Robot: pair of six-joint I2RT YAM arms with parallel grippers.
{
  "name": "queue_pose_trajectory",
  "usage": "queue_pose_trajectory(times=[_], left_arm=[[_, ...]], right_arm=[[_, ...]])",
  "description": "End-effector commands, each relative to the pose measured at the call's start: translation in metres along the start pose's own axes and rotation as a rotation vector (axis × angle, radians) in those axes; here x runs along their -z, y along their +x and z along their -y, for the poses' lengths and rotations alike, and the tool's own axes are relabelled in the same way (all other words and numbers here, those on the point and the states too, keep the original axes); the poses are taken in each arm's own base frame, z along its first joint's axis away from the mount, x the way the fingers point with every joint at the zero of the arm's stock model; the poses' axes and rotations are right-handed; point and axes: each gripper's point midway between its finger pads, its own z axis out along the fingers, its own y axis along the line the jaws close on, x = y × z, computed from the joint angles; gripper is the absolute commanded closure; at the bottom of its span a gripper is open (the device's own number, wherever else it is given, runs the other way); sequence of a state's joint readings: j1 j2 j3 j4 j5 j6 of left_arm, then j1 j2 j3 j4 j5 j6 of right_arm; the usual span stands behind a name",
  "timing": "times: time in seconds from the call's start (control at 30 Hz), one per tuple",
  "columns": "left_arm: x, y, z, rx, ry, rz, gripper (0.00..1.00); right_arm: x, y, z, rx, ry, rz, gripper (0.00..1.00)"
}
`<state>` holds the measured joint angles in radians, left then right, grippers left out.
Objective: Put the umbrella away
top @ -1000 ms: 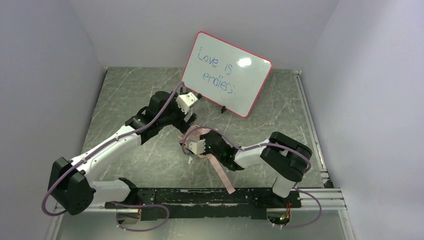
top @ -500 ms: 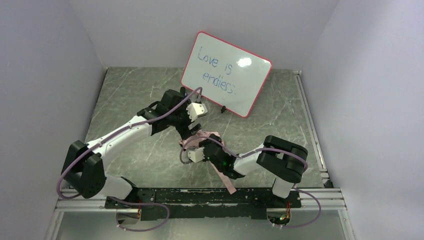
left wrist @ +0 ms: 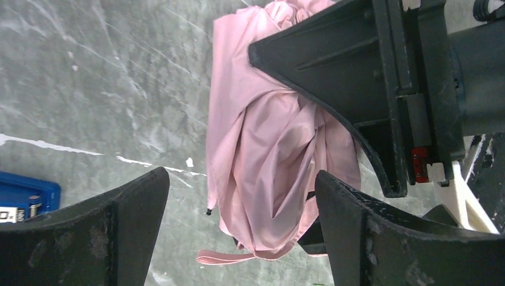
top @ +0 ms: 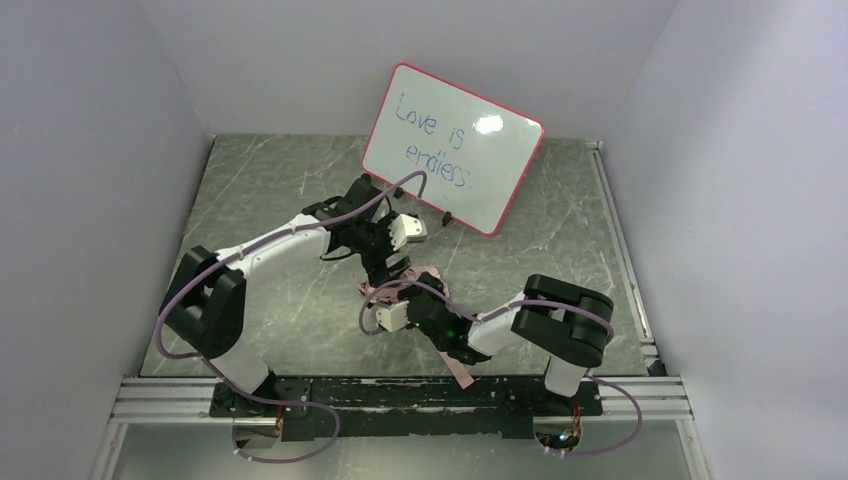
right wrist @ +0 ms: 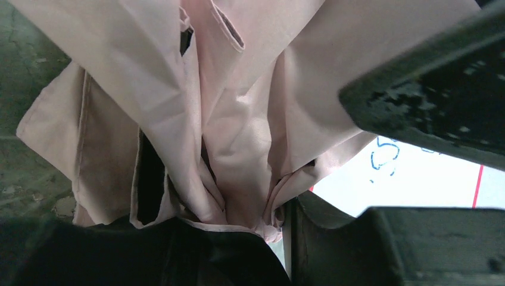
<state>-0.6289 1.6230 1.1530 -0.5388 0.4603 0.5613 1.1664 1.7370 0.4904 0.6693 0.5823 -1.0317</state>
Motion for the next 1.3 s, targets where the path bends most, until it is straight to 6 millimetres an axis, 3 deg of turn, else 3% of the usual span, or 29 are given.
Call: queue_pose_trajectory(times=[0.0,0.37,0.67,0.97,1.27], left_arm=[[-0.003,0.000,0.006,-0.027,0.073,-0.002,0.05],[-0.049,0.029,0.021,0.090,0.314,-0.061,0.10],[-0.070,0.069,0.022,0.167,0.313,-0.178,0.15],[-0.068,0.082,0.025,0.164,0.263,-0.229,0.50],[-0.067,0.085,0.022,0.163,0.183,-0.266,0.93]], right_arm=[[0.019,0.031,-0.098,0.165,-0.351,-0.028,0.84],[0.020,0.029,-0.093,0.169,-0.331,-0.022,0.84],[0.021,0.025,-0.090,0.167,-0.317,-0.018,0.84],[0.021,0.017,-0.077,0.138,-0.279,0.000,0.84],[0.024,0.014,-0.068,0.093,-0.257,0.012,0.81]])
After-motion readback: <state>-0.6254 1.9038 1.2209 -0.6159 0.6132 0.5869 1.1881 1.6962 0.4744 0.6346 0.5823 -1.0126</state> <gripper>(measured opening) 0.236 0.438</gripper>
